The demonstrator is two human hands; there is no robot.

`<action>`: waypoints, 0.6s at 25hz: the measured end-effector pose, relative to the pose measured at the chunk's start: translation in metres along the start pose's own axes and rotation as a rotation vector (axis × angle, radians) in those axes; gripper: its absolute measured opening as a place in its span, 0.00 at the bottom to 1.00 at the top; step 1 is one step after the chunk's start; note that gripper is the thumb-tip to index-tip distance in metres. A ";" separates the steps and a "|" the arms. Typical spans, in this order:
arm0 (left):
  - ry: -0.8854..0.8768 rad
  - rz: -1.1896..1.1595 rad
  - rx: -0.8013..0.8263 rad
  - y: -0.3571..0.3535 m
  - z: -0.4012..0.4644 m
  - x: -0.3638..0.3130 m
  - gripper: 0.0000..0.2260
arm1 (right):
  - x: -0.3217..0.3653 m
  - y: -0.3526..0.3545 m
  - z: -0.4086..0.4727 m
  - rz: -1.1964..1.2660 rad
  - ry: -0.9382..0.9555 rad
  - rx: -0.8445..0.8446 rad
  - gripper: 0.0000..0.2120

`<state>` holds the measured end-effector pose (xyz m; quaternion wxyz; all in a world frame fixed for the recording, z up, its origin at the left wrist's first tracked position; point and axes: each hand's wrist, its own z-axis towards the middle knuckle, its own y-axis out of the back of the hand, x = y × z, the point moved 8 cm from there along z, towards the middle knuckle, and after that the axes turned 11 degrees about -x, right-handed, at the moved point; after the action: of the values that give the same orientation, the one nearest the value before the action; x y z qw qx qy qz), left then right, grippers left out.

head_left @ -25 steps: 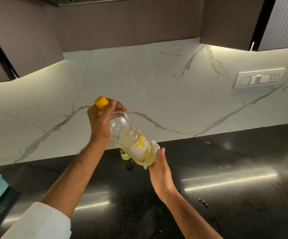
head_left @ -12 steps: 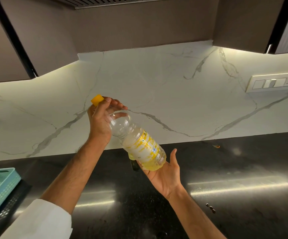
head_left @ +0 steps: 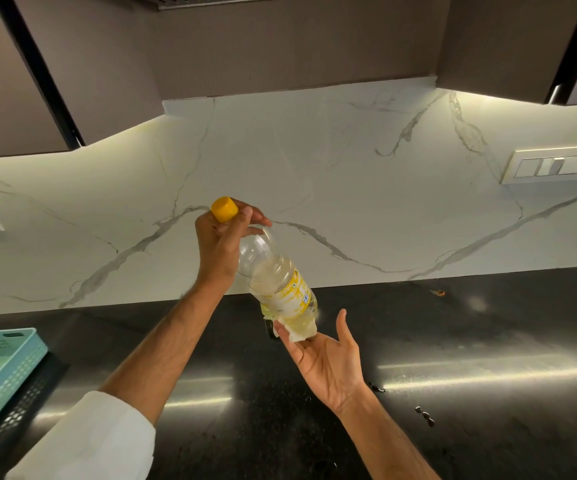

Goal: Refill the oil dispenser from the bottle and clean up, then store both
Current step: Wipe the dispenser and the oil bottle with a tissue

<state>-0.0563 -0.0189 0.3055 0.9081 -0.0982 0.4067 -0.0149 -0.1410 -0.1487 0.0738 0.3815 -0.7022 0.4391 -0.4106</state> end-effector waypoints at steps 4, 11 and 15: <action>-0.005 0.037 -0.012 0.005 -0.002 0.005 0.09 | 0.014 0.004 0.000 -0.164 0.074 -0.082 0.37; 0.026 0.101 -0.210 0.012 -0.013 0.022 0.09 | 0.010 -0.010 0.006 -0.435 0.326 -0.170 0.27; 0.021 0.047 -0.215 0.011 -0.012 0.014 0.08 | 0.016 -0.018 0.010 -0.392 0.400 -0.167 0.27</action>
<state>-0.0559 -0.0117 0.2853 0.8882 -0.1853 0.4176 0.0491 -0.1221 -0.1566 0.0901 0.1416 -0.7078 0.3938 -0.5691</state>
